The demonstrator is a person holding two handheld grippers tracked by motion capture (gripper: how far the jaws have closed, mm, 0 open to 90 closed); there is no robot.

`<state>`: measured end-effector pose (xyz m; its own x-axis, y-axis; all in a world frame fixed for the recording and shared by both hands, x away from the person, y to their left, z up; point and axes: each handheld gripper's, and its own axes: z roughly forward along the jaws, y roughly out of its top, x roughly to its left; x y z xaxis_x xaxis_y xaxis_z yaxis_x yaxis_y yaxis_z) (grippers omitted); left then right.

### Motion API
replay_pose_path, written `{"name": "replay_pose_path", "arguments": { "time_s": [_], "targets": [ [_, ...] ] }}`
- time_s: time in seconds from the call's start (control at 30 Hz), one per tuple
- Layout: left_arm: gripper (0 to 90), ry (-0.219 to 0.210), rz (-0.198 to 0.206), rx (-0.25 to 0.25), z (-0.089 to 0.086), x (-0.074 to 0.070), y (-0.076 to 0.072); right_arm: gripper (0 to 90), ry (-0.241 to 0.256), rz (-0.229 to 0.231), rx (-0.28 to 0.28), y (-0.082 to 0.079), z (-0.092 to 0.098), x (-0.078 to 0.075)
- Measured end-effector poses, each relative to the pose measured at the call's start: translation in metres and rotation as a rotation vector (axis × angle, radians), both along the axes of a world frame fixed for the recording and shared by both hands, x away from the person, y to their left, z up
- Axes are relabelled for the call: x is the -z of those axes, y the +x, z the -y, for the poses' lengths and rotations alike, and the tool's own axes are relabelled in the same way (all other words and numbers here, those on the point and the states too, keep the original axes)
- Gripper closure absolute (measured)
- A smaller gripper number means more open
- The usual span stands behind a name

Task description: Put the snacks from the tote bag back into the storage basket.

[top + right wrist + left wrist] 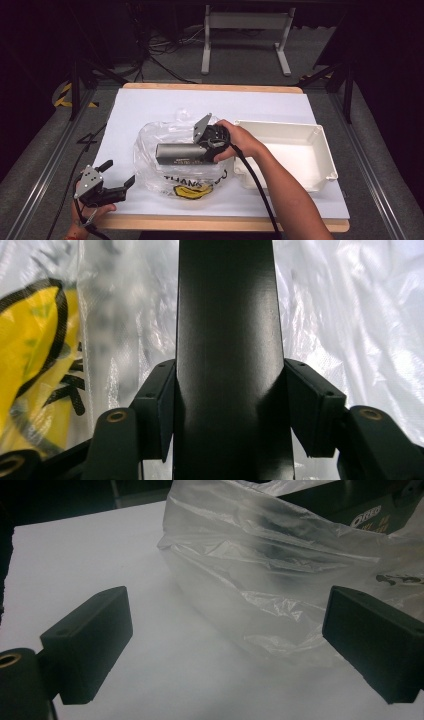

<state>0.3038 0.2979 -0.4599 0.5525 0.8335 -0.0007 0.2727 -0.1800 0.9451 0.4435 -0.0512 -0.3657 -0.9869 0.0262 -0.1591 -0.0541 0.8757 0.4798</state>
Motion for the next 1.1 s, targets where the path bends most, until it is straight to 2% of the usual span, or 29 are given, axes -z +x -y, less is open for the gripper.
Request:
{"name": "replay_pose_path", "arguments": {
  "time_s": [0.3,0.8,1.1],
  "targets": [
    [6.7,0.001,-0.002,0.003,0.000,0.000,0.000,43.1,0.030,0.023,-0.031,-0.004,0.002,-0.013],
    [6.5,-0.001,-0.001,0.002,0.000,0.000,0.000,43.1,0.042,0.042,-0.068,-0.014,0.008,-0.030],
    [6.4,-0.003,-0.005,0.000,-0.001,0.000,0.001,43.1,0.045,0.050,-0.079,-0.020,0.018,-0.041]
  ]
}}
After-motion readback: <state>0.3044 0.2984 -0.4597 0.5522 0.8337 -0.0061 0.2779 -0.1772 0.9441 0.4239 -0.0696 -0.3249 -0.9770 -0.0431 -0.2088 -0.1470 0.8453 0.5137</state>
